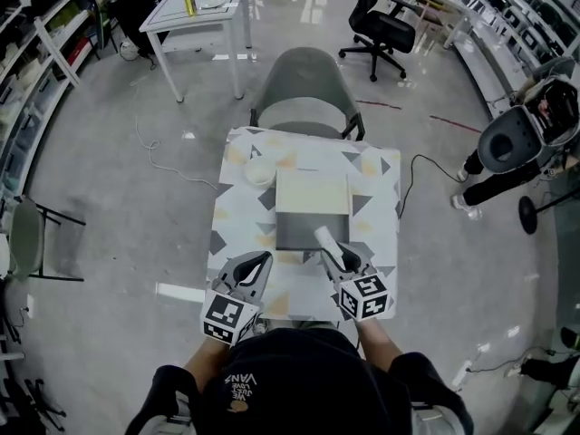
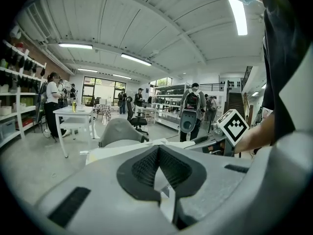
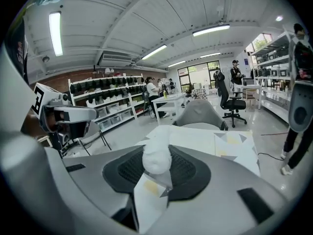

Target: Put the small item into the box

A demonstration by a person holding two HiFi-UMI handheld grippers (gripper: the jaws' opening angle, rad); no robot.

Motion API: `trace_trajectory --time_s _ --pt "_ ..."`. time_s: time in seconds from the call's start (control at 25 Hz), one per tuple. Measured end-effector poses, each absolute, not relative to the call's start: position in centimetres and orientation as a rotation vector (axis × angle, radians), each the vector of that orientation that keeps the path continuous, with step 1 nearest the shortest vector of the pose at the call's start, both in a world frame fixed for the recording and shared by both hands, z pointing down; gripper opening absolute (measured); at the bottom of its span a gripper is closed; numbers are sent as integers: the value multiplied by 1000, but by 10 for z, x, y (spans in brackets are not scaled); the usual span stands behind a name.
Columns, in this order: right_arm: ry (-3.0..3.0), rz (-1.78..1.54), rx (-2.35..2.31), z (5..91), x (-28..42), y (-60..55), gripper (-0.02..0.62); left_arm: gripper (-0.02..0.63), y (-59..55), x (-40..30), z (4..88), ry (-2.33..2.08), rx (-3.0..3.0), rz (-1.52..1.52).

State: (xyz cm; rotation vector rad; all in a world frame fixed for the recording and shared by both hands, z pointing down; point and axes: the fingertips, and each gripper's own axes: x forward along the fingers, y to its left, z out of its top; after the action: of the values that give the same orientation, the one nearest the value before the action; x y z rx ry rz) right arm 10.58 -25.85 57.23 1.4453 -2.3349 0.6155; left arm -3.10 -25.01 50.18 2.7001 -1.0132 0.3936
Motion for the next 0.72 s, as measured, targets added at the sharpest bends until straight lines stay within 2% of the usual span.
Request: trace_trajectory --time_s 0.72 --pt "-2244 658 1115 673 94 -317 124 6 -273 -39 520 -1202 2552 422"
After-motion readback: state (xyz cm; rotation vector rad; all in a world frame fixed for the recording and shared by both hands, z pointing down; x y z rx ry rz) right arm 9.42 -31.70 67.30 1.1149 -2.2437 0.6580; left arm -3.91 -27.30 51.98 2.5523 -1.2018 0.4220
